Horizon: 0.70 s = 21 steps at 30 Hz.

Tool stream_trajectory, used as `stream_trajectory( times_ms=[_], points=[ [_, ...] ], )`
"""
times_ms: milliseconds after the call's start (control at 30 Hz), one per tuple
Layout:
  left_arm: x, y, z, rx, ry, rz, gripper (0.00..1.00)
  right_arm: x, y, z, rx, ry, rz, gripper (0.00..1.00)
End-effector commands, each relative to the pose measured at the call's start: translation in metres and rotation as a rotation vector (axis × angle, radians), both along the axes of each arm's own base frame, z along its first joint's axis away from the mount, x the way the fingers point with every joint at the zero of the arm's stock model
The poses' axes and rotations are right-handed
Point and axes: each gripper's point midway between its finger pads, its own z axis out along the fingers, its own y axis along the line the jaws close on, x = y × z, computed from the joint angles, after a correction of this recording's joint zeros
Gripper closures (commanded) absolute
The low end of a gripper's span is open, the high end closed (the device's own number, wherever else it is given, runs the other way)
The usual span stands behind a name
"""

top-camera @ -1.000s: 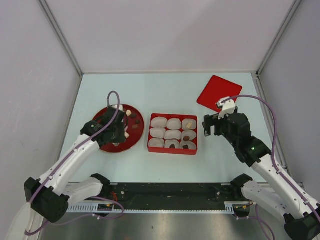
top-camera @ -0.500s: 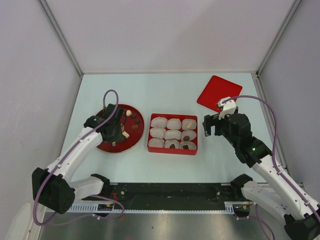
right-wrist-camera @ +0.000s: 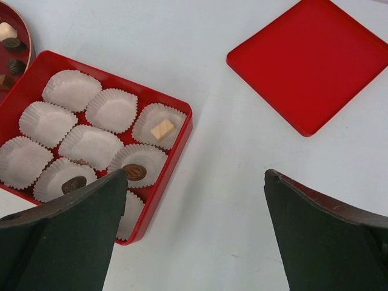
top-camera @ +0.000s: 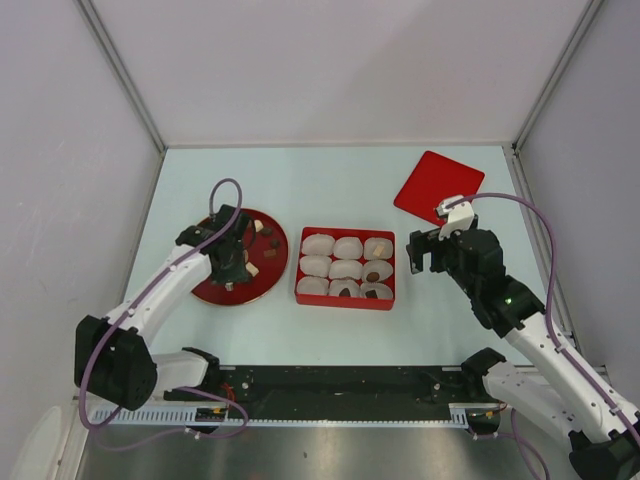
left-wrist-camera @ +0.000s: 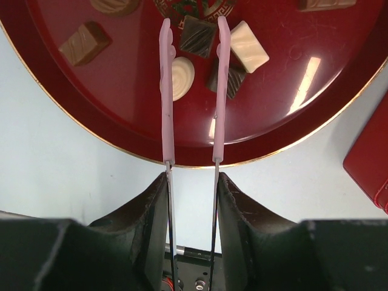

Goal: Pack the chocolate

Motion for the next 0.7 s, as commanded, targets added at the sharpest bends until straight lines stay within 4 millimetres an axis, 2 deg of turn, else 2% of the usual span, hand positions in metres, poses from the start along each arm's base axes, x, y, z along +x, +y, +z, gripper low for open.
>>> stream_trajectory(
  times_ms=[0,533,667],
  points=[
    [0.007,0.000,-0.005,-0.010,-0.002,0.007,0.61,0.003,-0.002,0.013,0.016,-0.054,-0.018,0.00],
    [0.007,-0.004,-0.021,-0.021,0.060,-0.007,0.60,0.003,-0.003,0.014,0.017,-0.056,-0.024,0.00],
    [0.006,-0.006,-0.019,-0.031,0.054,-0.011,0.64,0.003,-0.003,0.012,0.015,-0.053,-0.024,0.00]
  ],
)
